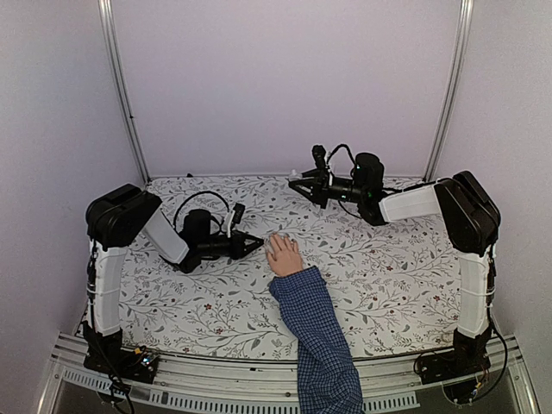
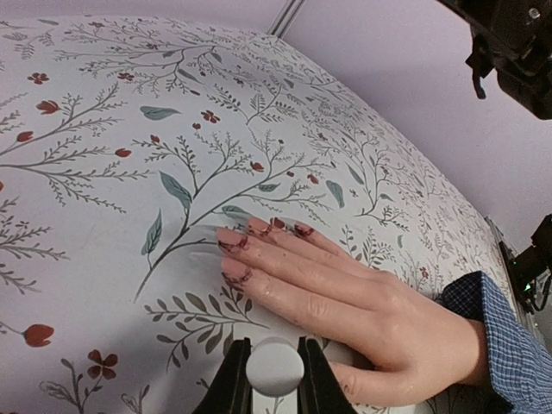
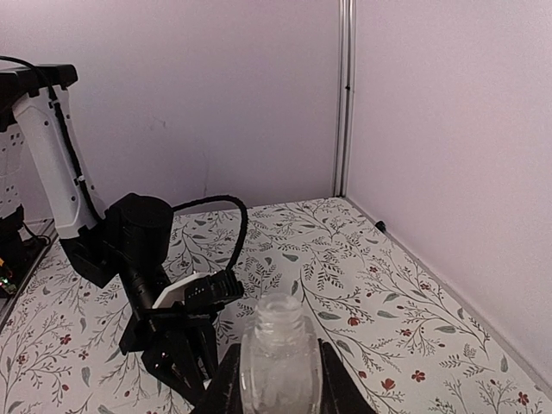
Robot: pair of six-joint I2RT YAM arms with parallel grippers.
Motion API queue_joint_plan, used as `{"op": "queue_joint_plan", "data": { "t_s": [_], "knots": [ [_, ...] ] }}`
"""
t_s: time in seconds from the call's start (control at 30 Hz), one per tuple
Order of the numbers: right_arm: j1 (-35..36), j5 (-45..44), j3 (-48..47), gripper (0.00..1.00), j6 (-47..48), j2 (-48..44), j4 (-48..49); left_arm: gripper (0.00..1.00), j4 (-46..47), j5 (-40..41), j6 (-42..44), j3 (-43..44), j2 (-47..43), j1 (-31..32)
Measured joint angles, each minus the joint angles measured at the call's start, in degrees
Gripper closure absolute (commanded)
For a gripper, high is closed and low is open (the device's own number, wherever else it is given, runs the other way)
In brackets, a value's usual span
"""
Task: Paint the nails
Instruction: Paint the nail polish on the nail.
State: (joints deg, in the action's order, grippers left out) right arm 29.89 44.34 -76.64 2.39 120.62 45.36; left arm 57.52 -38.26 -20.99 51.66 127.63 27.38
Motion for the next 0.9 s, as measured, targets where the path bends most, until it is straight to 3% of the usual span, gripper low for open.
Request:
{"op": "queue_joint_plan", "data": {
  "t_s": [0.9],
  "knots": [
    [0.0, -0.22, 0.0, 1.0, 0.02, 0.0, -0.35, 1.0, 3.45, 1.38, 0.0, -4.33, -1.25, -0.57]
  ]
}}
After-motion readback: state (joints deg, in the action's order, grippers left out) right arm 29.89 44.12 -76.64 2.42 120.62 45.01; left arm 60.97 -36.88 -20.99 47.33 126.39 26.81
